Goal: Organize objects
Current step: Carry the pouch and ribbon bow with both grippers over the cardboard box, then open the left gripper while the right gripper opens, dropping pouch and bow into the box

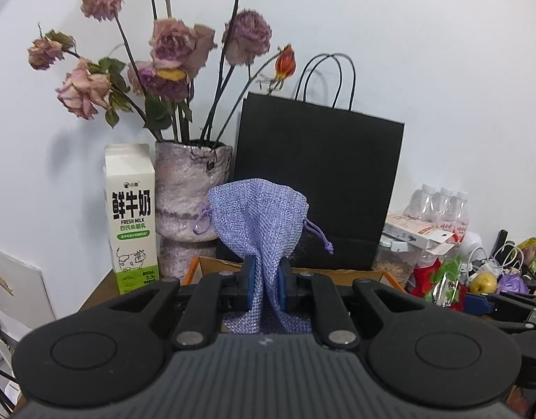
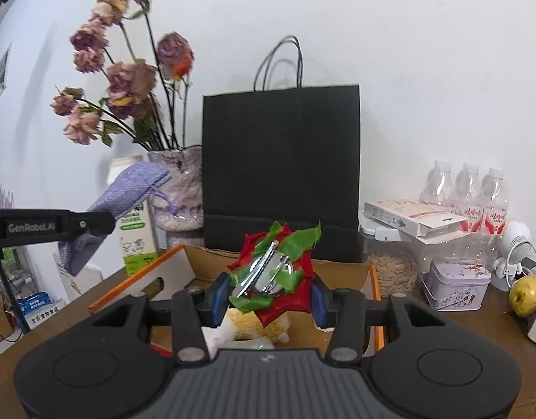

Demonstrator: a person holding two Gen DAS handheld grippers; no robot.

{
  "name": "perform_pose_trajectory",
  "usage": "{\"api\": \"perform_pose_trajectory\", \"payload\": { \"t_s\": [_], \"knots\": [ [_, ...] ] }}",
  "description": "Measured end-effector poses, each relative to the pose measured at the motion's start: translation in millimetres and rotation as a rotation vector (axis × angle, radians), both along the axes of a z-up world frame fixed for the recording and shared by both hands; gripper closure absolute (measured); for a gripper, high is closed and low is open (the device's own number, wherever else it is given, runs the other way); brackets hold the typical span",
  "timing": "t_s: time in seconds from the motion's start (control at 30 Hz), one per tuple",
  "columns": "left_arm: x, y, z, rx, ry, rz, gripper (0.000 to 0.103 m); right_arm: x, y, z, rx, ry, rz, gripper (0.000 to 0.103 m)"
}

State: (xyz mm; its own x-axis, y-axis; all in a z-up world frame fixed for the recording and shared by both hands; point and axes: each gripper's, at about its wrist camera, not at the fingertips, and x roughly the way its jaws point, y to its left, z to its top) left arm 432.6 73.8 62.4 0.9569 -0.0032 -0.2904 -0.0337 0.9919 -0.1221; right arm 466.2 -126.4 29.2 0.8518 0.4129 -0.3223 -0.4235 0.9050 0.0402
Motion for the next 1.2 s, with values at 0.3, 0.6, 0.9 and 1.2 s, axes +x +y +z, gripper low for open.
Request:
{"api": "perform_pose_trajectory", "payload": {
  "t_s": [0.3,0.6,0.9,1.2],
  "knots": [
    [40.5,9.0,-16.6,0.006,0.073,-0.002,0.09,38.9,-3.4,-12.4,-0.02,0.062,-0.017,0.058],
    [73.5,22.8,-33.5,-0.036,0.159,-0.028,0.09,70.5,-3.4,-39.1,-0.054,0.151,-0.033,0.058],
    [83.5,20.8,-45.0,-0.03,0.199,-0.047,0.082,74.3,-3.3,-48.9,-0.063,0.175,-0.033,0.057],
    [76.9,16.0,-40.9,-0.001,0.151,0.009,0.0,74.8,-4.0,-48.4,-0.062,0.167,-0.059,0.004]
  ]
}}
